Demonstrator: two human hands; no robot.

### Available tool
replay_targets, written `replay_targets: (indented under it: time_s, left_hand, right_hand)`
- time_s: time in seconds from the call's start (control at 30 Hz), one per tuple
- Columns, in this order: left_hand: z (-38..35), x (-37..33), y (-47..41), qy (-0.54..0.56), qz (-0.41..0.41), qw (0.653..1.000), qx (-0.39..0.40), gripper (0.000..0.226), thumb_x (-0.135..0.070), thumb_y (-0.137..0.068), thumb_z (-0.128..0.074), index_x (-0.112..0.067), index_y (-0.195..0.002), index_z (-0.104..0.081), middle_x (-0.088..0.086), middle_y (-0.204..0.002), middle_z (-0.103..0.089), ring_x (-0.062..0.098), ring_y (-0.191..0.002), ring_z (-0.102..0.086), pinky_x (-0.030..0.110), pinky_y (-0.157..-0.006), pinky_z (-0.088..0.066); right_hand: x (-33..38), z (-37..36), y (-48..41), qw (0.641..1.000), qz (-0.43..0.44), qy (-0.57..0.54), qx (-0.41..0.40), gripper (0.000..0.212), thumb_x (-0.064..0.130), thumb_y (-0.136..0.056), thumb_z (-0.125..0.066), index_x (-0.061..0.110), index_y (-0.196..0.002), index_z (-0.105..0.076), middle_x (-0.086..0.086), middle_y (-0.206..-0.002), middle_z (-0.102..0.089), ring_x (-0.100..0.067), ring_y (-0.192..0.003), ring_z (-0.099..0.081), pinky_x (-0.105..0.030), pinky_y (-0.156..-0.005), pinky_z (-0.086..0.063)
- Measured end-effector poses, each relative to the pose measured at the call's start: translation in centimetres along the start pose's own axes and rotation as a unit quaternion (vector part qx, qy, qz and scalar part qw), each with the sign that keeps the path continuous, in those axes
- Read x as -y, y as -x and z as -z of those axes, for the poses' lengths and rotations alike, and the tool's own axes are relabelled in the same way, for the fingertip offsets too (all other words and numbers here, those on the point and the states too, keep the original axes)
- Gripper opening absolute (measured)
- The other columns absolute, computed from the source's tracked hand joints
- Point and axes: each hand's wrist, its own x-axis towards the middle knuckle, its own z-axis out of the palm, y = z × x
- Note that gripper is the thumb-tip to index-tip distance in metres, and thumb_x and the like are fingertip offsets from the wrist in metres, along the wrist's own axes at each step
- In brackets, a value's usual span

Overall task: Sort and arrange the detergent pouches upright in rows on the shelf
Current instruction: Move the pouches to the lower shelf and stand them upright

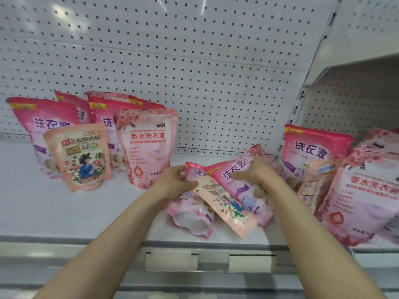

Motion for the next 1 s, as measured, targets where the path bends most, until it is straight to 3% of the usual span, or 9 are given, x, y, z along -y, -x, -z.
replay_targets:
  time_s: [0.07, 0.17, 0.23, 0.3, 0.47, 0.7, 0.8, 0.9, 1.0]
  left_hand:
    - [0.0, 0.2, 0.8, 0.061, -0.016, 0.998, -0.017, 0.071, 0.002, -0.081, -0.07, -0.007, -0.144, -0.038, 0.017, -0.133, -0.053, 0.018, -0.099, -0.059, 0.016, -0.063, -0.053]
    - [0.3, 0.6, 1.8, 0.097, -0.044, 0.993, -0.054, 0.073, 0.001, -0.081, -0.072, -0.008, -0.144, -0.038, 0.026, -0.12, -0.055, 0.014, -0.092, -0.063, 0.017, -0.071, -0.056]
    - [0.7, 0.5, 2.4, 0.113, -0.062, 0.99, -0.058, 0.069, -0.001, -0.082, -0.071, -0.014, -0.142, -0.041, 0.011, -0.11, -0.063, 0.004, -0.093, -0.065, 0.018, -0.078, -0.054]
    - [1.1, 0.3, 3.2, 0.084, -0.096, 0.989, -0.074, 0.066, -0.003, -0.084, -0.069, -0.017, -0.142, -0.042, -0.007, -0.105, -0.059, -0.006, -0.09, -0.06, 0.012, -0.075, -0.048]
    - [2.8, 0.4, 4.9, 0.006, -0.146, 0.981, -0.131, 0.057, -0.001, -0.088, -0.063, -0.014, -0.14, -0.047, -0.001, -0.139, -0.053, 0.001, -0.115, -0.053, 0.017, -0.095, -0.043]
    - [5.0, 0.7, 5.6, -0.099, -0.131, 0.974, -0.155, 0.057, -0.006, -0.089, -0.061, -0.021, -0.142, -0.046, -0.004, -0.129, -0.057, 0.006, -0.099, -0.06, 0.016, -0.08, -0.047]
    - [5.4, 0.9, 5.2, -0.101, -0.12, 0.976, -0.152, 0.058, -0.005, -0.088, -0.063, -0.021, -0.141, -0.046, -0.008, -0.112, -0.06, 0.004, -0.084, -0.058, 0.016, -0.072, -0.046]
    - [5.4, 1.2, 4.6, -0.095, -0.112, 0.978, -0.146, 0.059, -0.003, -0.087, -0.063, -0.02, -0.141, -0.046, -0.011, -0.101, -0.059, 0.009, -0.077, -0.056, 0.018, -0.066, -0.048]
    - [5.2, 1.3, 4.3, -0.109, -0.114, 0.977, -0.144, 0.058, -0.002, -0.088, -0.061, -0.021, -0.141, -0.045, -0.012, -0.107, -0.06, 0.013, -0.089, -0.06, 0.026, -0.078, -0.051]
  right_hand:
    - [0.9, 0.7, -0.1, 0.997, 0.059, -0.052, -0.023, 0.068, 0.031, -0.075, -0.084, 0.005, -0.13, -0.054, -0.014, -0.111, -0.064, -0.028, -0.095, -0.065, -0.032, -0.075, -0.048]
    - [2.6, 1.6, -0.1, 0.979, 0.137, -0.129, -0.076, 0.026, 0.027, -0.076, -0.083, 0.014, -0.09, -0.065, -0.005, -0.086, -0.07, -0.024, -0.082, -0.069, -0.041, -0.083, -0.057]
    - [3.6, 2.2, -0.1, 0.959, 0.172, -0.206, -0.09, 0.015, 0.022, -0.078, -0.08, 0.02, -0.083, -0.066, -0.004, -0.084, -0.074, -0.026, -0.08, -0.073, -0.048, -0.081, -0.06]
    - [4.9, 2.6, 0.0, 0.937, 0.211, -0.263, -0.095, 0.014, 0.017, -0.08, -0.078, 0.023, -0.083, -0.066, -0.002, -0.086, -0.074, -0.026, -0.085, -0.073, -0.047, -0.082, -0.059]
    - [9.4, 2.0, -1.1, 0.894, 0.255, -0.361, -0.068, 0.022, 0.008, -0.081, -0.076, 0.024, -0.091, -0.064, -0.001, -0.097, -0.073, -0.022, -0.093, -0.071, -0.047, -0.089, -0.057]
    - [11.1, -3.5, -3.7, 0.874, 0.225, -0.43, 0.019, 0.026, 0.003, -0.086, -0.072, 0.016, -0.106, -0.061, -0.007, -0.106, -0.071, -0.022, -0.096, -0.069, -0.045, -0.091, -0.057]
    - [10.7, -3.5, -3.6, 0.891, 0.238, -0.386, -0.002, 0.032, 0.008, -0.087, -0.071, 0.013, -0.115, -0.056, -0.008, -0.113, -0.069, -0.018, -0.095, -0.067, -0.039, -0.09, -0.056]
    - [8.9, -2.4, -1.9, 0.947, 0.238, -0.211, -0.055, 0.05, 0.023, -0.087, -0.073, 0.012, -0.127, -0.046, -0.004, -0.111, -0.064, -0.018, -0.095, -0.062, -0.036, -0.086, -0.051]
    - [5.9, -2.7, 0.0, 0.978, 0.203, 0.003, 0.057, 0.065, 0.042, -0.083, -0.075, 0.011, -0.133, -0.046, -0.007, -0.114, -0.064, -0.022, -0.096, -0.066, -0.04, -0.087, -0.056]
